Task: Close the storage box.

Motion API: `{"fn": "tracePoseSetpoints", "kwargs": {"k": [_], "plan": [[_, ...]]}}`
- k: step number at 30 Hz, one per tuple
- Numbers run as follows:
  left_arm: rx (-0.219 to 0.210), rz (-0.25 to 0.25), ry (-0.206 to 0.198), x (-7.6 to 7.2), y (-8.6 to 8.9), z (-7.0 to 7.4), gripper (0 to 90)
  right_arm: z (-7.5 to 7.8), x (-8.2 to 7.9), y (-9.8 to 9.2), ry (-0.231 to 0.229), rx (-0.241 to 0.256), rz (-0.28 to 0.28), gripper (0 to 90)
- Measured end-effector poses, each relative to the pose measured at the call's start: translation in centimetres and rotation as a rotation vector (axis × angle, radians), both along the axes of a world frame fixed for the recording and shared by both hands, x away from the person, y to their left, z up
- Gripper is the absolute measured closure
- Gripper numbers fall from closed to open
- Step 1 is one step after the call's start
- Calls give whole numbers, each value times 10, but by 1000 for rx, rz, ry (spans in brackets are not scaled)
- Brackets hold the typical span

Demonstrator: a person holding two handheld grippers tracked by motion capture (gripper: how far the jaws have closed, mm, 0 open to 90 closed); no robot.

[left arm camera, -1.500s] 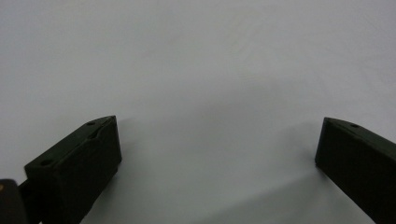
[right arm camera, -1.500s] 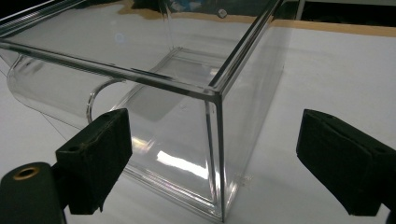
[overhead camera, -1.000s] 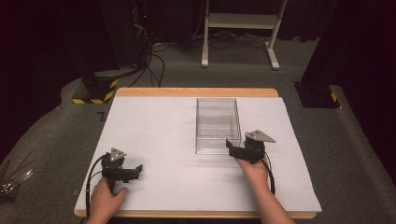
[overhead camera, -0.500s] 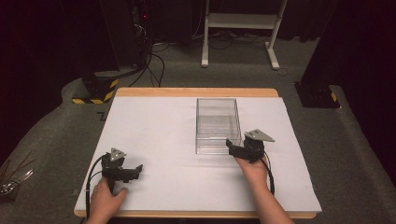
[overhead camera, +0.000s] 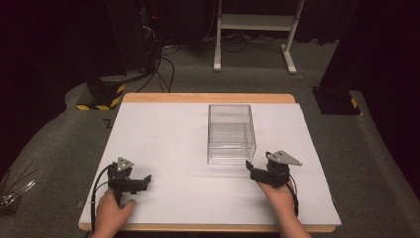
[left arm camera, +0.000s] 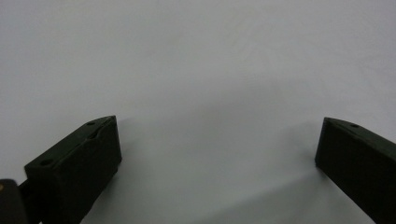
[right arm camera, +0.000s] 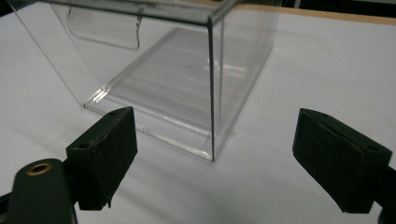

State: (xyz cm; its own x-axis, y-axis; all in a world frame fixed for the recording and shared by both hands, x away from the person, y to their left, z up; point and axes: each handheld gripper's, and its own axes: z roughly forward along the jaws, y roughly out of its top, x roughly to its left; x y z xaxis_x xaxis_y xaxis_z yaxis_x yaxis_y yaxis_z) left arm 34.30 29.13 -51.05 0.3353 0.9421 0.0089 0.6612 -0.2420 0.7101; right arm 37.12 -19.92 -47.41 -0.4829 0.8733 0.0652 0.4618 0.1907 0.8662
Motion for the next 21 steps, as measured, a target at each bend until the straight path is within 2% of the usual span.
{"fn": "tracePoseSetpoints", "kwargs": {"k": [6, 11, 13, 15, 19, 21], "plan": [[-1, 0, 0, 0, 0, 0, 4, -6, -20, -21, 26, -45, -13, 145], [0, 0, -1, 0, 0, 0, 5, -17, -29, -42, 79, -88, -45, 146], [0, 0, 0, 0, 0, 0, 5, -24, -31, -47, 98, -128, -57, 148], [0, 1, -1, 0, 0, 0, 4, -27, -30, -47, 121, -150, -59, 156], [0, 1, -1, 0, 0, 0, 5, -29, -30, -36, 124, -257, -37, 205], [1, 1, -1, 0, 0, 0, 4, -29, -30, -37, 125, -246, -38, 211]]}}
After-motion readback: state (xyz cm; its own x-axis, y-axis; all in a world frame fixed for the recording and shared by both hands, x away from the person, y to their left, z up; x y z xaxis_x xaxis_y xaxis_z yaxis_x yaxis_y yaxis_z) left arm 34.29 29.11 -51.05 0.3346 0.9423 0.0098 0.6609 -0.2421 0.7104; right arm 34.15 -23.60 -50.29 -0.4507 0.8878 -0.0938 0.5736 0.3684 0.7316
